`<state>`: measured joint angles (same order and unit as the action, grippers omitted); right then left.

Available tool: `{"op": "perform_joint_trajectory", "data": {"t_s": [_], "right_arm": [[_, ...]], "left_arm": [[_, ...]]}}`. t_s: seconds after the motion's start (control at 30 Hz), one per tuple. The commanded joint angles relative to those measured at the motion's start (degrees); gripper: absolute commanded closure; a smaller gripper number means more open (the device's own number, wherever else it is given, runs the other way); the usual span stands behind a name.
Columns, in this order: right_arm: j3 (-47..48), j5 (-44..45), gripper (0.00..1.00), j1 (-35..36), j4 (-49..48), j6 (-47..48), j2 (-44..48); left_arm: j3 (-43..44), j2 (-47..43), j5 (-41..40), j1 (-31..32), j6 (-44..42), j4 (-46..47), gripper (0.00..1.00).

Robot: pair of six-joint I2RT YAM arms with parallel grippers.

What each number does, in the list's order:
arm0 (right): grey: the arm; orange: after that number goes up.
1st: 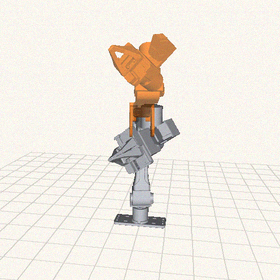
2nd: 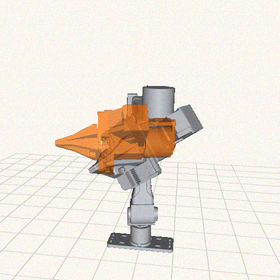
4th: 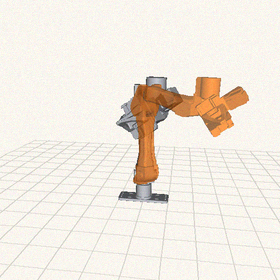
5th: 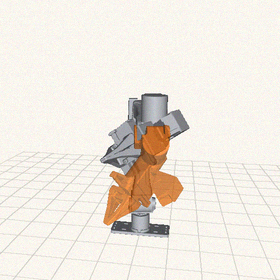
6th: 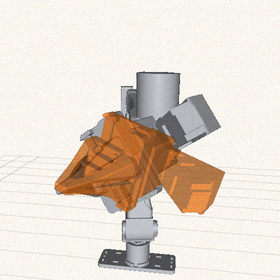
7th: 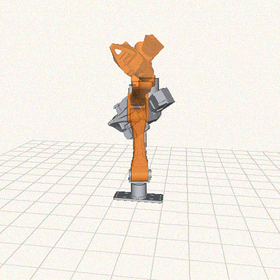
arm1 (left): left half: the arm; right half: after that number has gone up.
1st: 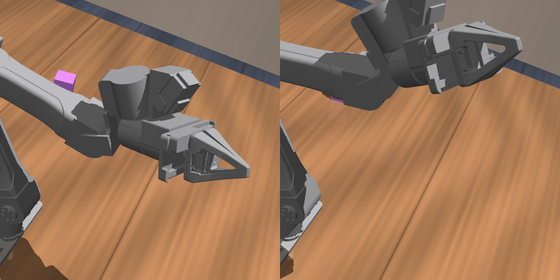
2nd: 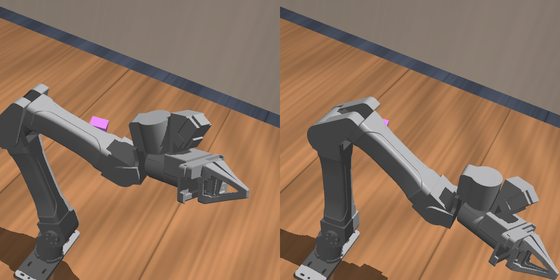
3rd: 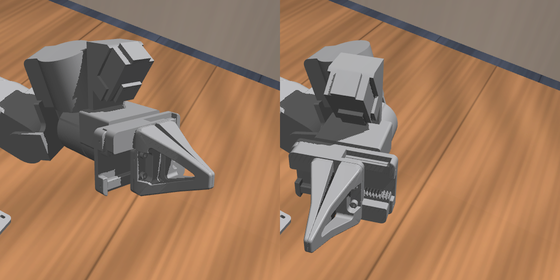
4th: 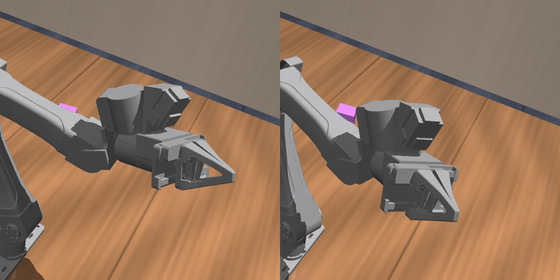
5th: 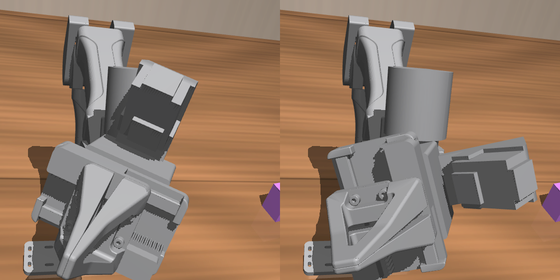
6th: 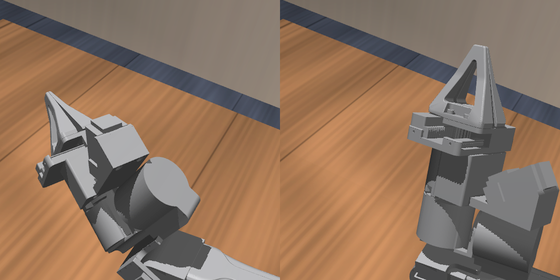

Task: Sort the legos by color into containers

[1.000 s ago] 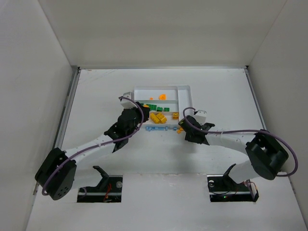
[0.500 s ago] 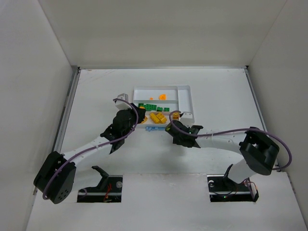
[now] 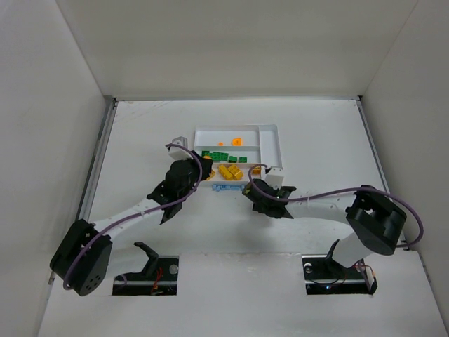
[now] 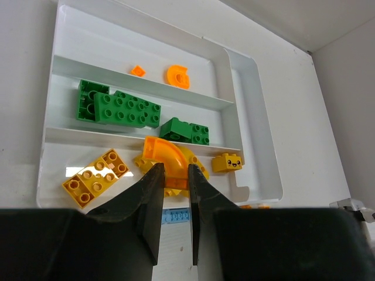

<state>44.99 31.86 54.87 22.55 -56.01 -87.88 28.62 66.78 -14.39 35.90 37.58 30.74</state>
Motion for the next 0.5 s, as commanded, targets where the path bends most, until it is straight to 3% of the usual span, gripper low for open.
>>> {"op": "perform_joint_trajectory", "data": {"t_s": [0.0,0.27,0.37,0.47], "right_arm": [[-0.87,0.22,0.53,0.63,-4.17,-1.03,-1.51],[-1.40,0.84,0.62,0.63,-5.85,-0.07,-3.09],[-2.63,1.01,0.57,1.33,-5.58,-0.24,-2.39],[-3.68,1.36,0.45,2.29,-5.58,-0.33,-2.04]], "left_arm": [[0.91,0.45,-0.90,0.26,-0.32,3.10,0.88],[2.66,3.79,-1.43,0.79,-1.11,2.92,0.88],[3.98,5.02,-1.60,0.79,-1.55,2.57,0.88],[5.39,6.25,-2.13,0.88,-1.99,2.48,0.88]]}}
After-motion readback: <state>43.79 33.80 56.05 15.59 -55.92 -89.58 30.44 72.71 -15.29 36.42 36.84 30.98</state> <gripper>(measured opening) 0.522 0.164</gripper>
